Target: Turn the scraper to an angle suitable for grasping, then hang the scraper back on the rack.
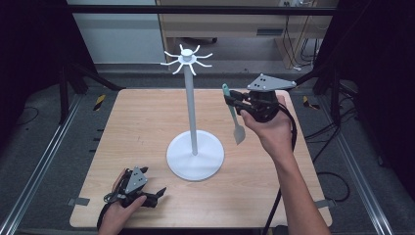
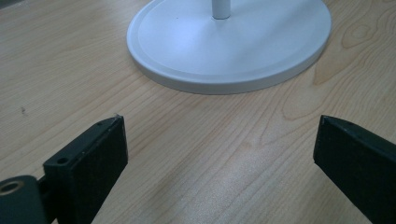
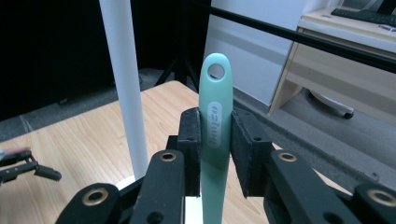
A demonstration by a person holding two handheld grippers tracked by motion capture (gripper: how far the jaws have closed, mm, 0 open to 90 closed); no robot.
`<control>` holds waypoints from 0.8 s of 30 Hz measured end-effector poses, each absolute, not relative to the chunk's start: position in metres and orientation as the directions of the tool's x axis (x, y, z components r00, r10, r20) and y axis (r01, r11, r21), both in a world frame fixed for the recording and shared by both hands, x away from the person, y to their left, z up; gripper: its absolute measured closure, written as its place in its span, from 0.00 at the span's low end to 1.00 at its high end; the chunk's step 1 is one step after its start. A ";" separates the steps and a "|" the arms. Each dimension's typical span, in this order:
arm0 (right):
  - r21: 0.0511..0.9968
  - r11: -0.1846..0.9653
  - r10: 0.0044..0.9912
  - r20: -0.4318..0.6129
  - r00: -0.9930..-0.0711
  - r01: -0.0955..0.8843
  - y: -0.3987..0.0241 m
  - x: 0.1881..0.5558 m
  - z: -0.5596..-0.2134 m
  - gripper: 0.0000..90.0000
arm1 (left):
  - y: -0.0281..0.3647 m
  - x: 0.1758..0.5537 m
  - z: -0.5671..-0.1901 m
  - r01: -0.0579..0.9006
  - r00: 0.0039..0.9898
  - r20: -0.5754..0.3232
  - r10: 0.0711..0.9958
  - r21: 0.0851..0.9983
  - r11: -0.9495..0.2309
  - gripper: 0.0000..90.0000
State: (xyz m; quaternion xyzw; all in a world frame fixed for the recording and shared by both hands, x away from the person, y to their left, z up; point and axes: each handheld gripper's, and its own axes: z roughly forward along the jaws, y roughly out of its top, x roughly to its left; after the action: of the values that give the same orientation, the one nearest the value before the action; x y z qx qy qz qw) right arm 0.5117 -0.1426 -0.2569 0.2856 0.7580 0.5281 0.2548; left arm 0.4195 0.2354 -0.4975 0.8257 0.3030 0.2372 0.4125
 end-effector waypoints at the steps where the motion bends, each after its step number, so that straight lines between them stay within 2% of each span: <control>1: 0.946 0.279 0.702 -0.085 -0.707 0.164 -0.143 0.512 -0.257 0.83 | 0.235 0.419 -0.498 0.304 0.703 0.143 0.696 0.825 -0.476 0.03; 24: 0.969 0.224 0.690 -0.080 -0.719 0.107 -0.134 0.502 -0.233 0.83 | 0.235 0.418 -0.497 0.300 0.699 0.155 0.698 0.823 -0.482 0.03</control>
State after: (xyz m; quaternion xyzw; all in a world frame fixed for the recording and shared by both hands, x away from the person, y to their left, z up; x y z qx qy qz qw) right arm 0.5023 -0.1336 -0.2335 0.2702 0.7379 0.5612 0.2599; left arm 0.4184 0.2349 -0.4969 0.8257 0.3023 0.2435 0.4093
